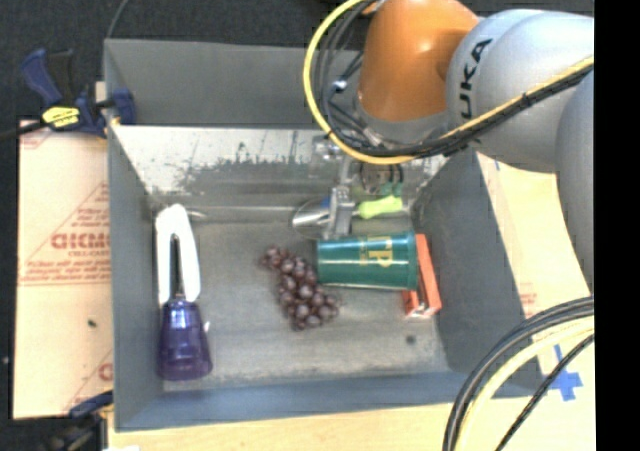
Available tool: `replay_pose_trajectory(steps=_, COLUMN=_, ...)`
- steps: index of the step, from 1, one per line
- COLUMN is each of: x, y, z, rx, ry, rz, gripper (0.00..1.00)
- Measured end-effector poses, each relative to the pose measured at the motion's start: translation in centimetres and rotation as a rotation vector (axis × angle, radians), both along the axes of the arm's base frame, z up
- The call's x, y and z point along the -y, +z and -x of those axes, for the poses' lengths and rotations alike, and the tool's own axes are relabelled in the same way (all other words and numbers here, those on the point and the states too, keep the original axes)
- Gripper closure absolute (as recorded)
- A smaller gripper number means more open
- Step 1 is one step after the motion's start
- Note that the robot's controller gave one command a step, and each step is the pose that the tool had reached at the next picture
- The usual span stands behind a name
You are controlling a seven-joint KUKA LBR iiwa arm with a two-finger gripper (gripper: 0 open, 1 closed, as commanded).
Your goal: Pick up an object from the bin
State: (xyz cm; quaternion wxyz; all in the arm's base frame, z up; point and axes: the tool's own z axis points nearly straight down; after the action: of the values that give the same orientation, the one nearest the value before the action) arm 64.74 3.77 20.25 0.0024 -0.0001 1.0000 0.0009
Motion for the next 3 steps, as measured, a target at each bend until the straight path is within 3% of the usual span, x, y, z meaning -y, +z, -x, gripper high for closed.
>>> replay_pose_trajectory(steps=1, x=0.0, y=0.0, z=0.0, rx=0.000, ry=0.000, rz=0.000, gripper=0.00)
replay_pose_trajectory(steps=2, x=1.3, y=-8.4, z=4.2, rx=0.003, ry=0.068, rz=0.000, gripper=1.00)
replay_pose_trajectory(steps=3, x=1.3, y=-8.4, z=4.2, rx=0.003, ry=0.068, rz=0.000, gripper=1.00)
